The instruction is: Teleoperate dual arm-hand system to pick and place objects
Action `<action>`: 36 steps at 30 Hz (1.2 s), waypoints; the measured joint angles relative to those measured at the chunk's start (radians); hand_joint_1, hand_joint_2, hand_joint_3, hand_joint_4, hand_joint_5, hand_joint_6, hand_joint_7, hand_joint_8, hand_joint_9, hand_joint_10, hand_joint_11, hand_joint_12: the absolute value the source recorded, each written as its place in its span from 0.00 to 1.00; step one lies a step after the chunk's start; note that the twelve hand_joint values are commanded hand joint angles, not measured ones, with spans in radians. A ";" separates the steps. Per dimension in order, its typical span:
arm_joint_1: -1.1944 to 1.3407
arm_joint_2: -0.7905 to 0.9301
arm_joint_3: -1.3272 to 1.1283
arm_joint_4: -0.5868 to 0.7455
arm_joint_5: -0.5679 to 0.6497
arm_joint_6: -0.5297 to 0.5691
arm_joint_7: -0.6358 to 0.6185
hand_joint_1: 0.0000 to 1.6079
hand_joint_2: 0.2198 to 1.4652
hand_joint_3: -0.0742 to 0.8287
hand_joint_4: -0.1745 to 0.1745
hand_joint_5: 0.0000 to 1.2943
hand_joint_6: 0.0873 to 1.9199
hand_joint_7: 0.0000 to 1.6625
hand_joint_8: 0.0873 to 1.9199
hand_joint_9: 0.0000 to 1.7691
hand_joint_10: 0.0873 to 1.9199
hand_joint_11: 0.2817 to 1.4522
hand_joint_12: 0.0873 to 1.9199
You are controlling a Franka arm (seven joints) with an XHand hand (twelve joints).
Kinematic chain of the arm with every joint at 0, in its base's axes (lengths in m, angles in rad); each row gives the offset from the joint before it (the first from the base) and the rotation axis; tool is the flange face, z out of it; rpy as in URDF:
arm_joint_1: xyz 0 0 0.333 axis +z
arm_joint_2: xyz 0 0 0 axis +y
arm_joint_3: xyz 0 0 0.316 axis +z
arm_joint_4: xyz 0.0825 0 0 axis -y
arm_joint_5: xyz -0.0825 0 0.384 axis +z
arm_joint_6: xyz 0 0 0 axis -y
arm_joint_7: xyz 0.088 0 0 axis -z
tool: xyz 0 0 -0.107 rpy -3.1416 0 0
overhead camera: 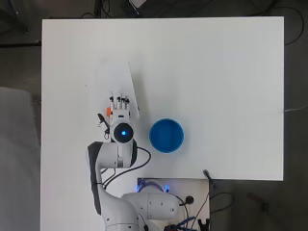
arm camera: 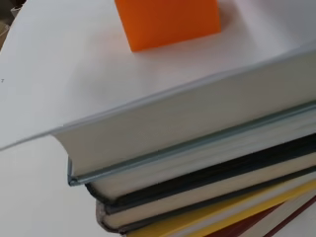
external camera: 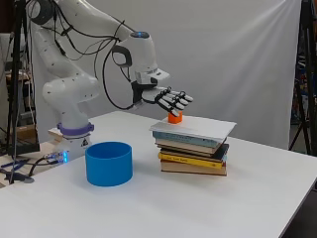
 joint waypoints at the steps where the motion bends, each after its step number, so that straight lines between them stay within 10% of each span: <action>1: 0.000 0.010 0.003 0.015 -0.014 -0.006 -0.009 0.30 0.64 0.08 0.85 0.22 0.00 0.17 0.00 0.25 0.00 0.23 0.00; 2: 0.000 0.017 0.006 0.025 -0.027 -0.007 -0.017 0.39 0.69 0.08 0.87 0.35 0.00 0.31 0.00 0.37 0.07 0.31 0.05; 3: 0.002 0.019 0.007 0.027 -0.032 -0.003 -0.029 0.52 0.74 0.08 0.80 0.48 0.20 0.39 0.21 0.44 0.21 0.33 0.19; 4: 0.005 0.013 0.005 0.020 -0.025 0.008 -0.048 0.65 0.76 0.08 0.50 0.54 0.42 0.42 0.40 0.47 0.40 0.32 0.33; 5: 0.008 0.003 0.003 0.005 -0.003 0.024 -0.067 0.70 0.78 0.08 0.46 0.57 0.52 0.46 0.53 0.51 0.55 0.30 0.48; 8: 0.016 -0.037 -0.010 -0.052 0.105 0.060 -0.112 0.74 0.80 0.08 0.12 0.58 0.57 0.50 0.74 0.59 0.86 0.37 0.81; 11: 0.023 -0.076 -0.050 -0.081 0.171 0.059 -0.203 0.60 0.81 0.08 0.84 0.58 0.66 0.52 0.90 0.65 0.98 0.48 0.94; 15: 0.029 -0.122 -0.075 -0.093 0.181 0.063 -0.295 0.57 0.82 0.08 1.00 0.57 0.69 0.53 1.00 0.70 1.00 0.59 1.00; 17: 0.030 -0.139 -0.070 -0.085 0.174 0.062 -0.273 0.56 0.82 0.08 1.00 0.56 0.71 0.53 1.00 0.71 1.00 0.61 1.00; 20: 0.028 -0.153 -0.058 -0.047 0.137 0.051 -0.183 0.26 0.66 0.07 0.66 0.17 0.14 0.17 0.21 0.27 0.24 0.21 0.26; 22: 0.023 -0.154 -0.026 -0.028 0.093 0.056 -0.115 0.16 0.58 0.07 0.58 0.04 0.00 0.04 0.01 0.12 0.03 0.13 0.03; 25: 0.011 -0.142 0.030 -0.017 -0.006 0.069 -0.046 0.13 0.56 0.08 0.57 0.00 0.00 0.00 0.00 0.08 0.00 0.11 0.00; 31: -0.005 -0.137 0.069 -0.030 -0.072 0.077 0.024 0.20 0.61 0.08 0.80 0.31 0.00 0.17 0.00 0.21 0.00 0.15 0.00; 36: -0.018 -0.142 0.044 -0.067 -0.189 0.059 0.045 0.21 0.59 0.07 0.77 0.22 0.00 0.15 0.00 0.20 0.00 0.14 0.00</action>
